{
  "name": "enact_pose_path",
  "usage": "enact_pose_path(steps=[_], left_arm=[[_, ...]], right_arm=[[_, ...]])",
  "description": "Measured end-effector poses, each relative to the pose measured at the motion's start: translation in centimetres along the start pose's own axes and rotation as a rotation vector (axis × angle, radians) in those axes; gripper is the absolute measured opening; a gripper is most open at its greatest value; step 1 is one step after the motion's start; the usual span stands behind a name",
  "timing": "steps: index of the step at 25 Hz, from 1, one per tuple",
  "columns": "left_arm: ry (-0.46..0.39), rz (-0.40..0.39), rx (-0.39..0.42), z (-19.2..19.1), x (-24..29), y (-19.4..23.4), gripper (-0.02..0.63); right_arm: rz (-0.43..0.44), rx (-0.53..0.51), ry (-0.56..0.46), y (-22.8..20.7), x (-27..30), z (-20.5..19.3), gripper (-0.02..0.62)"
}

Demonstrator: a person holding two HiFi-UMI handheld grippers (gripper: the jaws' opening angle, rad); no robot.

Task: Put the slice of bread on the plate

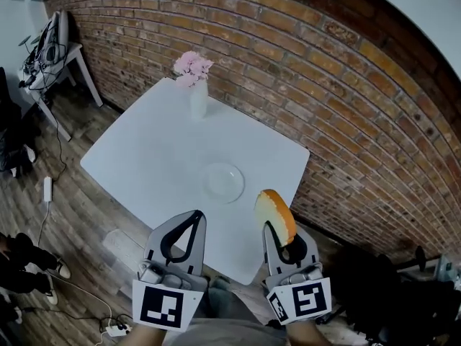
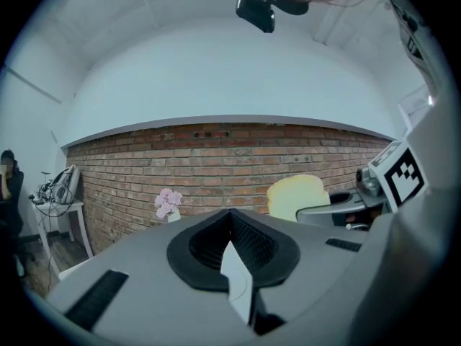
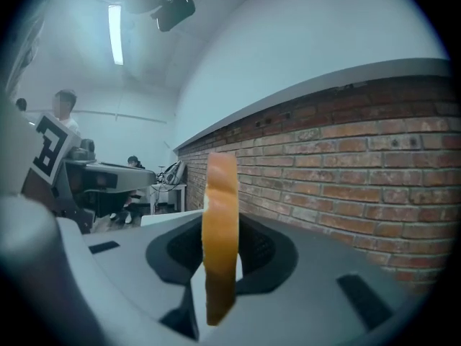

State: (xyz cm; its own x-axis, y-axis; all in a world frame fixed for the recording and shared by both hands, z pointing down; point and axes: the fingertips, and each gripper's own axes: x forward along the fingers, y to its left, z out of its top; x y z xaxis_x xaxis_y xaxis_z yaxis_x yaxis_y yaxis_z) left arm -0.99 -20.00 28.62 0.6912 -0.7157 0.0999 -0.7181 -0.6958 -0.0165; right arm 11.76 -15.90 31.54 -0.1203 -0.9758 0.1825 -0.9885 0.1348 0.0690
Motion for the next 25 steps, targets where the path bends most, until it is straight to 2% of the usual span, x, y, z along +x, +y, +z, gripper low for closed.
enact_pose_path(steps=[5, 12, 17, 25], left_arm=[[0.025, 0.035, -0.020, -1.4, 1.3, 0.9, 0.009], [0.079, 0.058, 0.022, -2.9, 2.8, 1.8, 0.009], [0.099, 0.089, 0.016, -3.4, 3.5, 2.3, 0.009], [0.135, 0.118, 0.032, -4.0, 4.3, 2.8, 0.009]], right_arm=[[0.088, 0.021, 0.032, -0.7, 4.2, -2.4, 0.094], [0.232, 0.132, 0.092, -0.7, 10.2, -6.1, 0.094], [0.358, 0.229, 0.164, 0.4, 14.0, -9.0, 0.094], [0.523, 0.321, 0.290, 2.3, 17.9, -12.8, 0.094]])
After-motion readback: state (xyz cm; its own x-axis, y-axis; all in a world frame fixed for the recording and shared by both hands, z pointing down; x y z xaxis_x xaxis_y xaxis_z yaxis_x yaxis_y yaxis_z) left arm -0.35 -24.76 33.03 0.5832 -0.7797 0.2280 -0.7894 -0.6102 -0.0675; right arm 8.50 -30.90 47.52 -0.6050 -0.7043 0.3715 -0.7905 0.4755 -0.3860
